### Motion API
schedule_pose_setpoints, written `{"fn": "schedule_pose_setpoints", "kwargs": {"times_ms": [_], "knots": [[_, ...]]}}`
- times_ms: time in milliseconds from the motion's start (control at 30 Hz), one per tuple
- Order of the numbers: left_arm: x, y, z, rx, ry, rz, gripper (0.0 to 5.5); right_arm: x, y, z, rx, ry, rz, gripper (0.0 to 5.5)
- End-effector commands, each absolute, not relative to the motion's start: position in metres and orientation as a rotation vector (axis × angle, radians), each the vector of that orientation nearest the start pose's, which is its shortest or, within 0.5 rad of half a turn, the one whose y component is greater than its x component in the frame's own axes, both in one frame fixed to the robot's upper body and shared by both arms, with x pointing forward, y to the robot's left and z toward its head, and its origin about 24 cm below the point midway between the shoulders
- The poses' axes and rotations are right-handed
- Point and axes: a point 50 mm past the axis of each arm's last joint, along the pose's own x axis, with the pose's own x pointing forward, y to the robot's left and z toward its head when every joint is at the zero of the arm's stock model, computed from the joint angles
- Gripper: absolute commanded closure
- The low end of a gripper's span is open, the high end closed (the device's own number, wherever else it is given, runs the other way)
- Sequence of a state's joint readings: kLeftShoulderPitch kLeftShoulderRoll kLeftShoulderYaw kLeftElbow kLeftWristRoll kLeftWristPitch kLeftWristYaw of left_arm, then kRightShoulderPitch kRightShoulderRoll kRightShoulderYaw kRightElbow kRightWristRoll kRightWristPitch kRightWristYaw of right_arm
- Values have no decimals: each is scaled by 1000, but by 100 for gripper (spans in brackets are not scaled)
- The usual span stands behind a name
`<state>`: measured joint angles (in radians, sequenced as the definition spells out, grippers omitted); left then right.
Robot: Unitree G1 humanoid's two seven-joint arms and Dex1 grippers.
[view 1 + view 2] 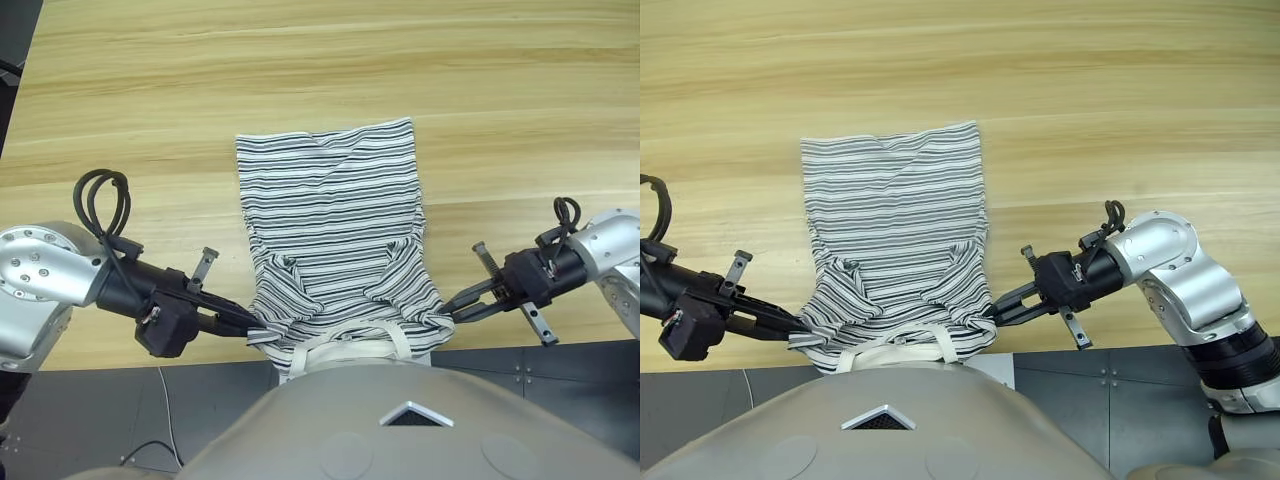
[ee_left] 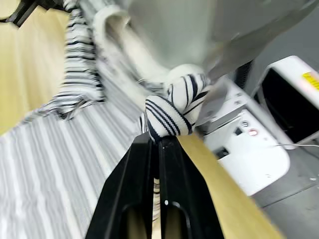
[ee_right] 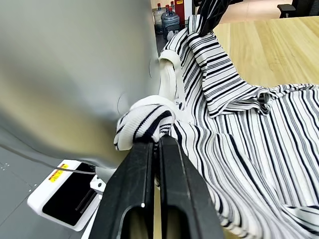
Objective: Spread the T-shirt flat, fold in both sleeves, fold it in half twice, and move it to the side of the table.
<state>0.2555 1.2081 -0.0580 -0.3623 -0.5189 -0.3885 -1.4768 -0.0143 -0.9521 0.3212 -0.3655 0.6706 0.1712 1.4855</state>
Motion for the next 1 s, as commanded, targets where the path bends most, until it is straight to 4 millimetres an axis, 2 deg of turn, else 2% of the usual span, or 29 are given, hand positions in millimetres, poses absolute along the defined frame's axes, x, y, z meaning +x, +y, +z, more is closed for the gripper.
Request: {"fn": "schedule_pose_setpoints", "kwargs": {"times_ms": [33, 233, 467, 600, 767, 1000], "knots": [[173, 225, 130, 763, 170, -1730, 539, 196, -161, 108, -220, 242, 1799, 540], [209, 227, 130, 777, 142, -1543, 539, 231, -151, 120, -324, 72, 1661, 540], [235, 238, 123, 804, 161, -1408, 539, 266, -145, 115, -423, -5, 1503, 540], [255, 239, 111, 828, 181, -1310, 539, 292, -139, 105, -466, -9, 1366, 540], [282, 237, 104, 836, 176, -1217, 539, 316, -136, 96, -496, 8, 1269, 540], [312, 228, 93, 795, 176, -1152, 539, 335, -134, 78, -517, 51, 1170, 540]]}}
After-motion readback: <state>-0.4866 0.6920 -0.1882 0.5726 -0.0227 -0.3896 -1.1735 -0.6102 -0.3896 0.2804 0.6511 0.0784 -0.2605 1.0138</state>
